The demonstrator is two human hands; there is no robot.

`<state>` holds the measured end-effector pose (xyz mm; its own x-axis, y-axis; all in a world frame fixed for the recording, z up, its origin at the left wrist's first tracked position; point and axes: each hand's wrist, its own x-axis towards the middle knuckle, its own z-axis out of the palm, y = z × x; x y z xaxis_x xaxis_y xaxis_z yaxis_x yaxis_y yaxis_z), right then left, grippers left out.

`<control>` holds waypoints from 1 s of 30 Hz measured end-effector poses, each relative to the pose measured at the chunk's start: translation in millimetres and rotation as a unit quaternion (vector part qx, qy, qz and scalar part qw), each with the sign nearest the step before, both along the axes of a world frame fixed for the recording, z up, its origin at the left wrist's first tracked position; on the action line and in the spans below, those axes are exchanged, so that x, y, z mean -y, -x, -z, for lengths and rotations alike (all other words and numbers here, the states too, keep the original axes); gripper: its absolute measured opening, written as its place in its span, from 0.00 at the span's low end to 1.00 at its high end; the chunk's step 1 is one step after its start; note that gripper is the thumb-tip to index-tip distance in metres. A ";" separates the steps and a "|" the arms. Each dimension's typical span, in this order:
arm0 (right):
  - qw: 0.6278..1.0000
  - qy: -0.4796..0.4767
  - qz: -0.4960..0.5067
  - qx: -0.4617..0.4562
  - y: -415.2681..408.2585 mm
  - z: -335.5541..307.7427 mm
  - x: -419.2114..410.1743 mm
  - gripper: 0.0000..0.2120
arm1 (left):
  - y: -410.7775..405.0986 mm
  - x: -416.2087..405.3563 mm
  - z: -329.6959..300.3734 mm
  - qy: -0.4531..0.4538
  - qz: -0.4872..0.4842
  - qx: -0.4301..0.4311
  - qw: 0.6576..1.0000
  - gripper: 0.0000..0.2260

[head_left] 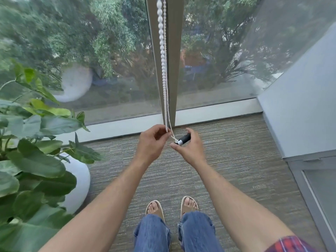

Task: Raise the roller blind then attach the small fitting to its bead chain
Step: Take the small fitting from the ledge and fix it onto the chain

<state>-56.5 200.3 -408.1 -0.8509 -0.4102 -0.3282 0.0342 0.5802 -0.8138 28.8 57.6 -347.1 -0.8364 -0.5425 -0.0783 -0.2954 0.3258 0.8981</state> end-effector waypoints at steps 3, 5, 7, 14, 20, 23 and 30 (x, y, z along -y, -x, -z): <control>1.000 -0.006 0.023 0.012 2.6 36.9 -0.7 0.44 | 1.8 -0.2 32.6 0.004 0.007 -0.002 1.000 0.04; 0.999 -0.009 0.031 0.020 4.6 60.1 0.2 0.44 | 3.9 -0.5 52.5 0.007 0.012 -0.003 1.000 0.03; 0.999 -0.012 0.036 0.028 6.6 83.1 1.4 0.43 | 6.9 -0.7 70.6 0.005 0.016 -0.008 1.000 0.03; 0.997 -0.034 0.030 0.059 8.8 156.0 4.8 0.43 | 10.6 2.7 127.5 0.013 0.035 -0.008 0.999 0.02; 0.992 -0.070 0.032 0.099 10.1 204.9 9.0 0.44 | 9.3 7.1 165.9 0.017 0.050 0.000 0.999 0.03; 0.989 -0.083 0.023 0.124 7.9 219.3 12.0 0.43 | 7.9 7.7 176.8 0.017 0.048 0.002 0.999 0.03; 0.976 0.005 0.047 0.212 7.2 239.4 18.8 0.29 | 11.8 6.7 187.2 0.033 0.073 0.005 0.997 0.05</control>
